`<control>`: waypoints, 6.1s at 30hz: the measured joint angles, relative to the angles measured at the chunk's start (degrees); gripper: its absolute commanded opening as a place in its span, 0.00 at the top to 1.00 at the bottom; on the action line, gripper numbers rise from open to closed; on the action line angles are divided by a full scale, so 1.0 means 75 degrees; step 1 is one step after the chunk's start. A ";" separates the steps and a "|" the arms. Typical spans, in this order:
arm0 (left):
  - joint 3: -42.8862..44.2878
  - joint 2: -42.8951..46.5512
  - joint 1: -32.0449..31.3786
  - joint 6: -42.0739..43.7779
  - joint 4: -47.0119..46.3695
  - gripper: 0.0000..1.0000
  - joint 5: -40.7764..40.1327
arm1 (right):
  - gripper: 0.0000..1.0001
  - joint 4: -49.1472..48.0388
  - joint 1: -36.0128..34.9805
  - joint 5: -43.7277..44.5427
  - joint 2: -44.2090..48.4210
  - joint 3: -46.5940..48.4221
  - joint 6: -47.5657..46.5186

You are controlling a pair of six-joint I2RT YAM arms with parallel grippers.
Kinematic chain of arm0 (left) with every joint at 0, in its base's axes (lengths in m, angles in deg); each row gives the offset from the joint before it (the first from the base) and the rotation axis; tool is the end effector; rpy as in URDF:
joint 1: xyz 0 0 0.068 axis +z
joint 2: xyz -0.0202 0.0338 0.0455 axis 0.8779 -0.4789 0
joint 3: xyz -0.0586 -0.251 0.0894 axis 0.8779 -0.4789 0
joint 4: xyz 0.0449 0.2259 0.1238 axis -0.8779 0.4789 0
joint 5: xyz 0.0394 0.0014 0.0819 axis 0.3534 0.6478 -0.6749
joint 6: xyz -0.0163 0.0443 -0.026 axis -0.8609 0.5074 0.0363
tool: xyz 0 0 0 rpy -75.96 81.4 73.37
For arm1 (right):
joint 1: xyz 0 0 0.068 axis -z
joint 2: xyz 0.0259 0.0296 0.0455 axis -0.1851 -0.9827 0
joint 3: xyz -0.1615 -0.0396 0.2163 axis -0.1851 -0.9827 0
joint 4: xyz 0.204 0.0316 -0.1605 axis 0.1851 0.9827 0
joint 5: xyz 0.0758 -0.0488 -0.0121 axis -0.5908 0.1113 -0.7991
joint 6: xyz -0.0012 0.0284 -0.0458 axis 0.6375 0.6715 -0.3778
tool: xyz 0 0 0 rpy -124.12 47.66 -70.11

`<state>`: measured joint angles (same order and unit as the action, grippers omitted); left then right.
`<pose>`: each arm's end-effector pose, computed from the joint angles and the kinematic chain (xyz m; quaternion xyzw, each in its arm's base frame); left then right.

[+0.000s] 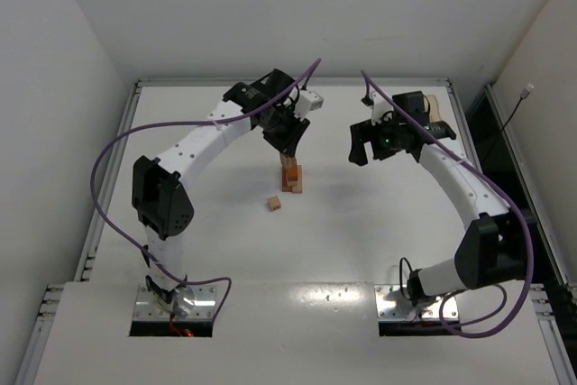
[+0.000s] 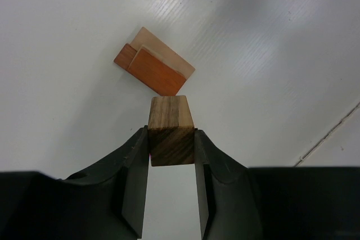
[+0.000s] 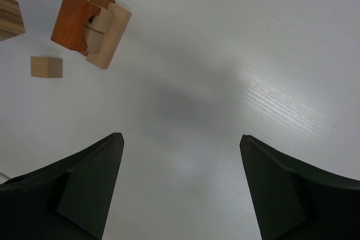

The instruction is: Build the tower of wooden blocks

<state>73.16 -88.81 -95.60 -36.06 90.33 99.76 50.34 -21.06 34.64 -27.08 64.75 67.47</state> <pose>0.3315 -0.2348 0.3310 0.3343 0.8967 -0.1741 0.2323 0.2991 0.0650 0.2845 -0.1324 0.9208 0.1648 0.3279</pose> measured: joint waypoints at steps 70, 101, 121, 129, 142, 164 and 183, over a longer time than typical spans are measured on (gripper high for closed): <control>0.0901 -0.1402 -0.0160 -0.0513 -0.0099 1.00 -0.0568 | 0.20 0.0102 0.0221 -0.0615 -0.0210 0.0458 0.0376; -0.1722 0.1722 -0.0198 -0.5208 -0.1282 1.00 -0.2626 | 0.20 0.0073 0.0221 -0.0551 -0.0385 0.0455 0.0525; -0.0927 0.0070 -0.0332 -0.5706 -0.1358 1.00 -0.2964 | 0.20 0.0070 0.0221 -0.0466 -0.0431 0.0455 0.0597; -0.0836 0.0038 -0.0565 -0.5709 -0.1396 1.00 -0.3110 | 0.20 0.0070 0.0221 -0.0466 -0.0434 0.0455 0.0600; -0.0965 0.0032 -0.0592 -0.5744 -0.1399 1.00 -0.3110 | 0.20 0.0070 0.0221 -0.0466 -0.0434 0.0455 0.0600; -0.1361 -0.0044 -0.0592 -0.5741 -0.1437 1.00 -0.2879 | 0.20 0.0070 0.0265 -0.0469 -0.0536 0.0455 0.0600; -0.1201 -0.0303 -0.0592 -0.5697 -0.1518 0.78 -0.2903 | 0.20 0.0067 0.0286 -0.0475 -0.0548 0.0455 0.0600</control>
<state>64.16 -91.09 -100.04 -78.79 78.94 77.99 50.84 -18.92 31.08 -31.19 68.16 71.97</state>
